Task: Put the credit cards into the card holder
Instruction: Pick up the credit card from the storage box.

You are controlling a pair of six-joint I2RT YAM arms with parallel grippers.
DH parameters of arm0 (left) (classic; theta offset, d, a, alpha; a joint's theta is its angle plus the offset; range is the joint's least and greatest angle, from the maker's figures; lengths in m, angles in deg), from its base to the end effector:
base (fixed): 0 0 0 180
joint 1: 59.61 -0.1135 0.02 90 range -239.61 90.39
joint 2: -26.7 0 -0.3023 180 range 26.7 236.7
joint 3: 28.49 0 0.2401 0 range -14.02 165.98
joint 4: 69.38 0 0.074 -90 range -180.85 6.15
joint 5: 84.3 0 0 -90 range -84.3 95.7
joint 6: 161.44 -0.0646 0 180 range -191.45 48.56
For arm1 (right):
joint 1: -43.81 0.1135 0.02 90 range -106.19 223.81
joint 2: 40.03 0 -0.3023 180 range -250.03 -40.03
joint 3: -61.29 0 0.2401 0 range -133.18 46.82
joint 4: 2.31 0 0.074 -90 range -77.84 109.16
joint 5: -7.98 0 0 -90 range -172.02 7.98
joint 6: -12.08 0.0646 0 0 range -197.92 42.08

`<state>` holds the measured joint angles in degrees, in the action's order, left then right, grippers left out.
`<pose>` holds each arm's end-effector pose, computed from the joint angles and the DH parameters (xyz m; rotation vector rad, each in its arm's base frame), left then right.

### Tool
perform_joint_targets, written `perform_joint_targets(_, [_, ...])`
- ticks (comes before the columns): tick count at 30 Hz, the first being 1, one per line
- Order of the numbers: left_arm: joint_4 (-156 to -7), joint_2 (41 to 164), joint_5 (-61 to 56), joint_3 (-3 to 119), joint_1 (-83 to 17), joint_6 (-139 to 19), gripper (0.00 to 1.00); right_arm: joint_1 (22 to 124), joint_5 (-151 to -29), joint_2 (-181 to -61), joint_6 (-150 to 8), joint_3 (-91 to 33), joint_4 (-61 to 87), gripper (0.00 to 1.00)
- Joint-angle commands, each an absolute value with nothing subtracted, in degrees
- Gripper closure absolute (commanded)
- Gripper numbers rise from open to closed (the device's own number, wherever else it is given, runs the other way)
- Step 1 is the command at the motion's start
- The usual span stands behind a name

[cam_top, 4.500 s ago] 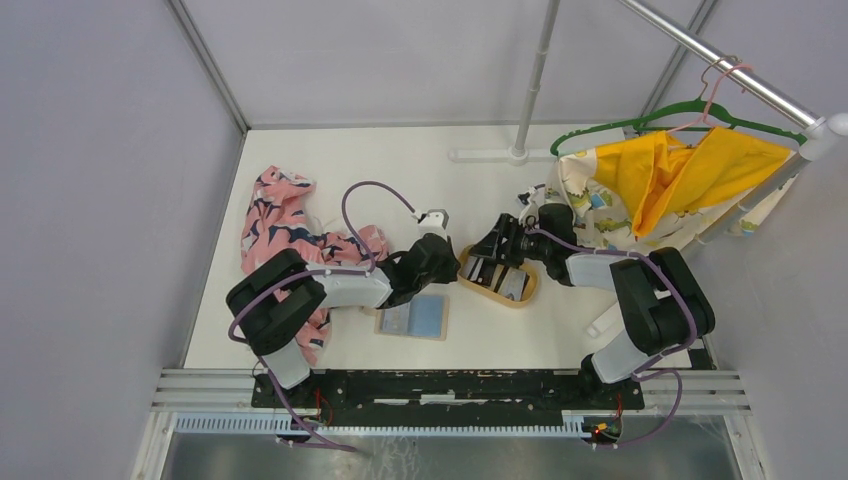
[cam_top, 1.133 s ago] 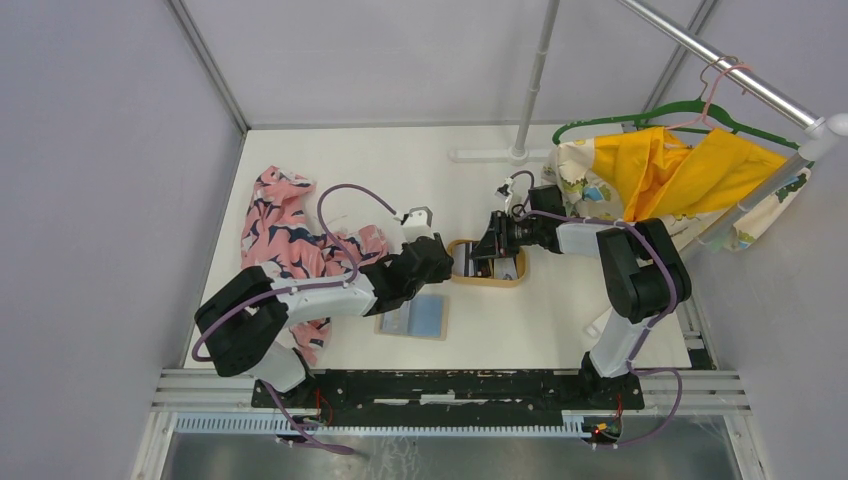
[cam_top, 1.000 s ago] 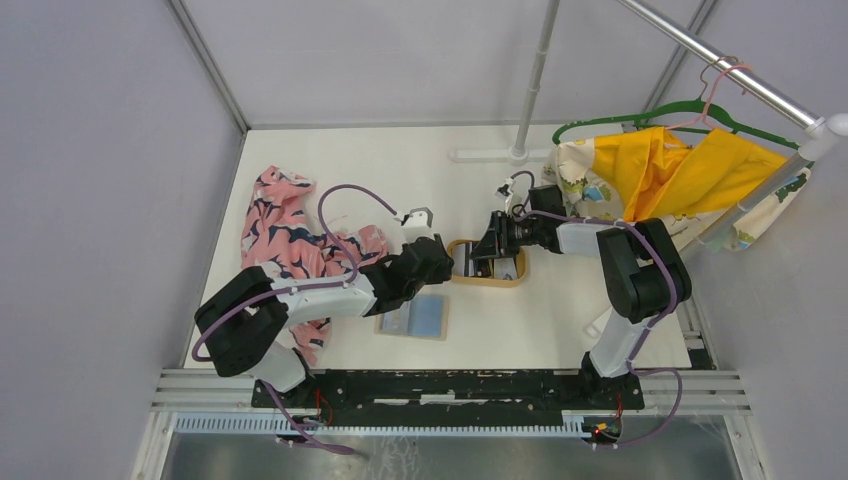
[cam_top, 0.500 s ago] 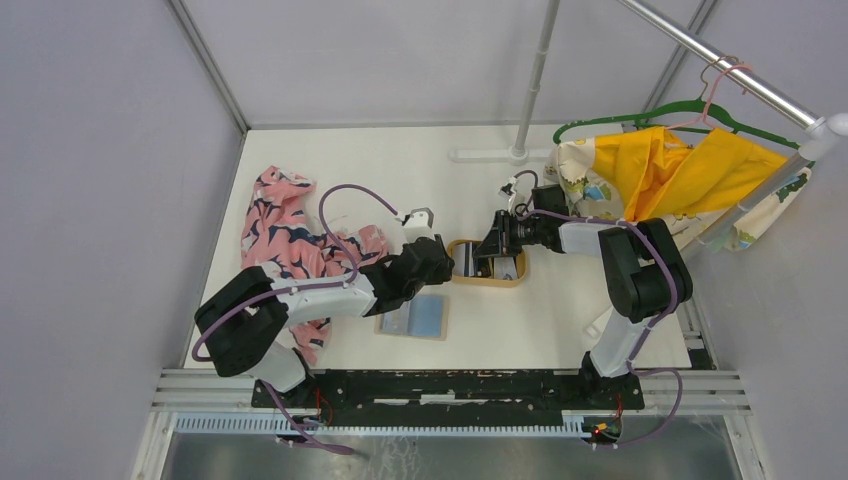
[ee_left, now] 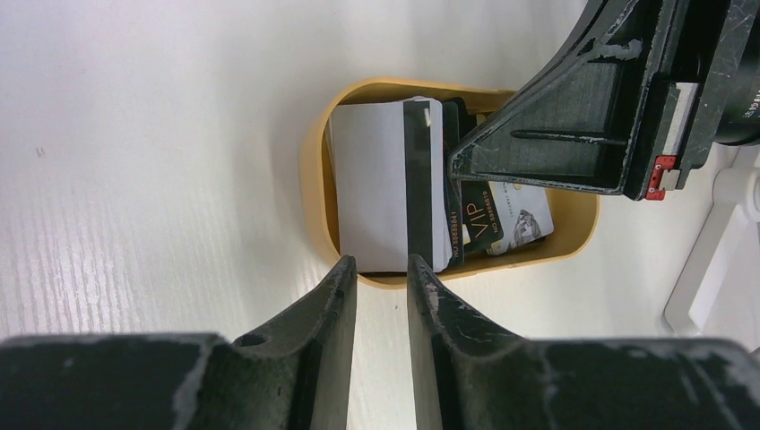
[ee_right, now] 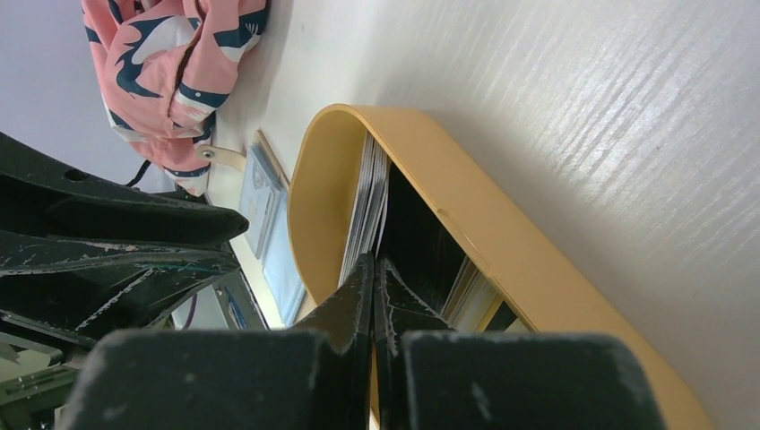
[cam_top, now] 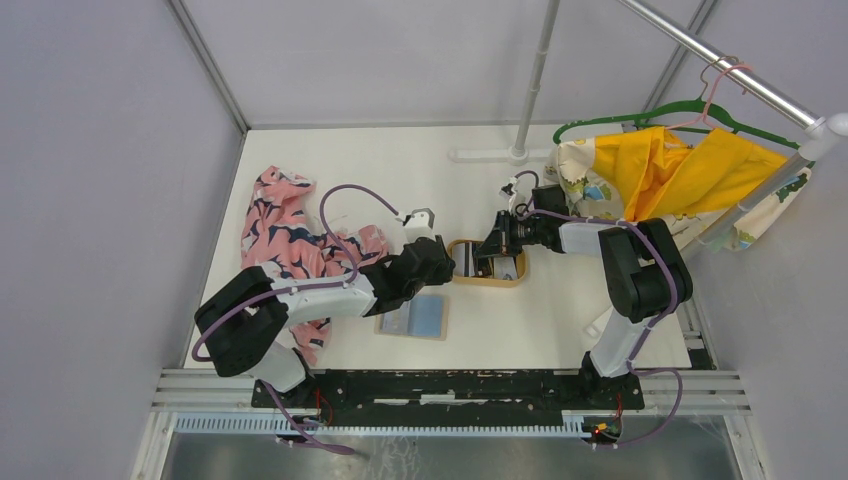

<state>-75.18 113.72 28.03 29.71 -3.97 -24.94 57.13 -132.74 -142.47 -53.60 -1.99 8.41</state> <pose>0.2035 -0.2542 0.2237 -0.0513 2.1886 -0.6189 0.3245 0.1282 0.1692 -0.1850 2.4493 1.3709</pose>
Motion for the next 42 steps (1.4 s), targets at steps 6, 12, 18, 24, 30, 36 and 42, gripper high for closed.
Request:
perform_joint_targets(6, [-72.29, 110.39, 28.19, 28.76, -3.97, -28.44, 0.65, 52.56, -130.46, -135.33, -55.35, 0.48, 8.65, 1.00])
perform_joint_targets(12, [-68.77, 110.19, 24.23, 28.01, -4.26, -29.16, 0.57, 51.01, -131.99, -132.17, -55.04, 1.95, 7.85, 1.00])
perform_joint_targets(18, [-62.42, 107.97, 16.28, 24.13, -7.86, -29.59, 0.42, 50.77, -134.62, -129.52, -53.46, 3.11, 4.94, 1.00])
perform_joint_targets(24, [-51.72, 103.95, -2.05, 17.15, -16.64, -31.02, 0.26, 50.83, -137.22, -127.64, -50.98, 4.72, 0.65, 1.00])
perform_joint_targets(30, [-50.75, 99.27, -5.14, 14.64, -18.21, -34.74, 0.16, 50.82, -138.11, -126.12, -49.82, 5.31, -1.39, 1.00])
perform_joint_targets(36, [-49.28, 99.03, -8.18, 13.94, -19.06, -35.87, 0.14, 50.80, -139.54, -125.30, -47.86, 6.12, -4.14, 1.00])
perform_joint_targets(42, [-43.20, 103.04, -13.61, 13.48, -20.18, -33.60, 0.14, 51.31, -142.03, -125.13, -44.59, 7.39, -8.85, 1.00])
